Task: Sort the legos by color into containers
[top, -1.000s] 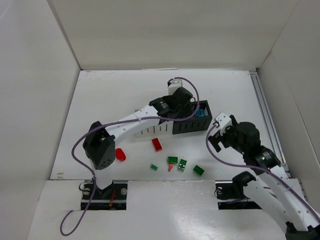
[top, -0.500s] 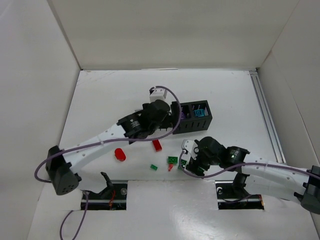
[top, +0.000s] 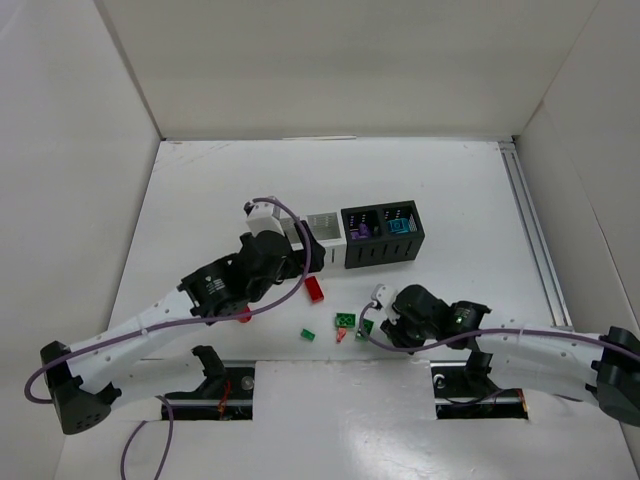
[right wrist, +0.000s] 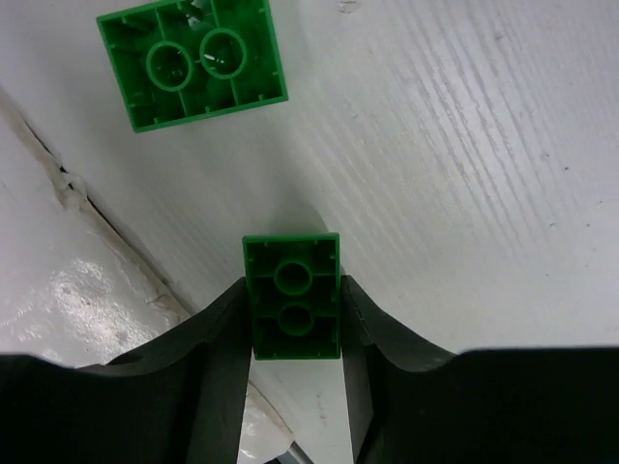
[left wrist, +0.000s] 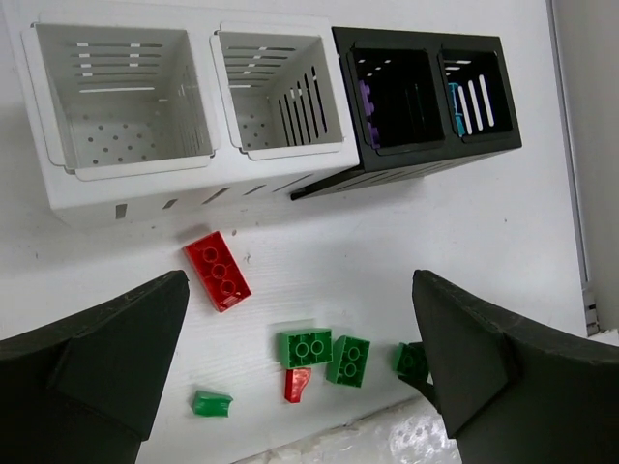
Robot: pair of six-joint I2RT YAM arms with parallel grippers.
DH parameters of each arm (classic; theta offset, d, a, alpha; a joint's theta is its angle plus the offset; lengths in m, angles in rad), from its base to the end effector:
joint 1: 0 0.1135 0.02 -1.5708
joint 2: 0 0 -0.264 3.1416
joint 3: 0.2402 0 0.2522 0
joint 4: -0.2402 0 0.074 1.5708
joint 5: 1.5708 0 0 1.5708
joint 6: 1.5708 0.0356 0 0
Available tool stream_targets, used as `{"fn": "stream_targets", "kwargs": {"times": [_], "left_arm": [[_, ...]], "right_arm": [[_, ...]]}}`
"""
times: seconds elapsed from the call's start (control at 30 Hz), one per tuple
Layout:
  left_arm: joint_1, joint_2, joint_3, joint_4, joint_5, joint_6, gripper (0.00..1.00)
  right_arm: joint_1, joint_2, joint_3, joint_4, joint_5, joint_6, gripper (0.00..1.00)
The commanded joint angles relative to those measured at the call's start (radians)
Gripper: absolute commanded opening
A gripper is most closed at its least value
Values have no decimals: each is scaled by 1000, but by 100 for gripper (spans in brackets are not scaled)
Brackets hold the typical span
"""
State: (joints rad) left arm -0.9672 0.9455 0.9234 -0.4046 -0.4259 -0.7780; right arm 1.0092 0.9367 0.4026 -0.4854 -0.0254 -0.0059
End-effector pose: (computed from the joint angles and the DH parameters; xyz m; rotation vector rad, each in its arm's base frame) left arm 0.1305 -0.1634 0.3381 -0.0886 2.0257 -0.7113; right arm 0.0857 0.1379 0.1598 -1.2930 2.3055 0.3890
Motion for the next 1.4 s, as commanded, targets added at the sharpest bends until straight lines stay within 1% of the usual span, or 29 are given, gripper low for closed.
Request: {"fn": "stream_targets", "kwargs": {"times": [0.0,0.07,0.13,0.2,0.27,0.3,0.37,0.4,0.47,0.53,0.6,0.63,0.73,0.77,0.87,0.97,1.07,1.13,1.2,1.23,1.3,1.37], "left_arm": [[-1,-25,-18,-2,-30,-35,100],[-1,-25,-18,-16,-30,-49,100],[-1,-25,-29,-28,-30,-63,100],[-1,-34,-50,-39,-30,-87,100],[-1,-57,-67,-39,-21,-96,100],[-1,-57,-92,-39,-10,-96,100],[-1,-82,-113,-26,13,-107,100],[-1,-82,-133,-26,28,-119,100],[-1,-108,-155,-26,29,-147,100],[-1,-117,-185,-26,41,-162,100],[-1,-148,-195,-37,52,-181,100],[-1,-148,-208,-37,52,-194,100],[-1,-178,-248,-50,64,-225,100],[-1,-192,-248,-50,64,-225,100],[-1,-202,-273,-50,64,-250,100],[-1,-202,-284,-50,64,-270,100],[-1,-178,-293,-50,73,-270,100],[-1,-149,-293,-50,82,-260,100],[-1,-134,-282,-40,82,-233,100],[-1,-134,-273,-24,96,-222,100],[-1,-108,-273,30,127,-173,100],[-1,-81,-273,94,168,-135,100]], "right_arm": [[6,-4,38,59,42,20,40],[6,-32,71,68,42,-14,31],[6,-42,97,83,21,-48,29],[6,-42,157,93,21,-104,28],[6,-26,211,103,53,-149,28],[6,3,270,116,64,-195,28],[6,42,336,128,96,-232,27],[6,88,402,139,105,-265,27],[6,131,465,152,122,-299,27],[-6,190,546,200,122,-345,27],[-6,237,594,261,108,-373,27],[-15,294,648,272,96,-394,27],[-26,390,735,272,96,-417,28],[-26,454,789,272,96,-428,28],[-79,571,869,272,78,-428,28],[-138,638,913,281,38,-428,28],[-161,694,932,294,25,-428,34],[-172,709,941,294,16,-428,42],[-172,720,941,294,-8,-428,61],[-172,720,941,294,-21,-428,74],[-172,708,929,303,-30,-428,81],[-172,673,920,303,-21,-428,84]]}}
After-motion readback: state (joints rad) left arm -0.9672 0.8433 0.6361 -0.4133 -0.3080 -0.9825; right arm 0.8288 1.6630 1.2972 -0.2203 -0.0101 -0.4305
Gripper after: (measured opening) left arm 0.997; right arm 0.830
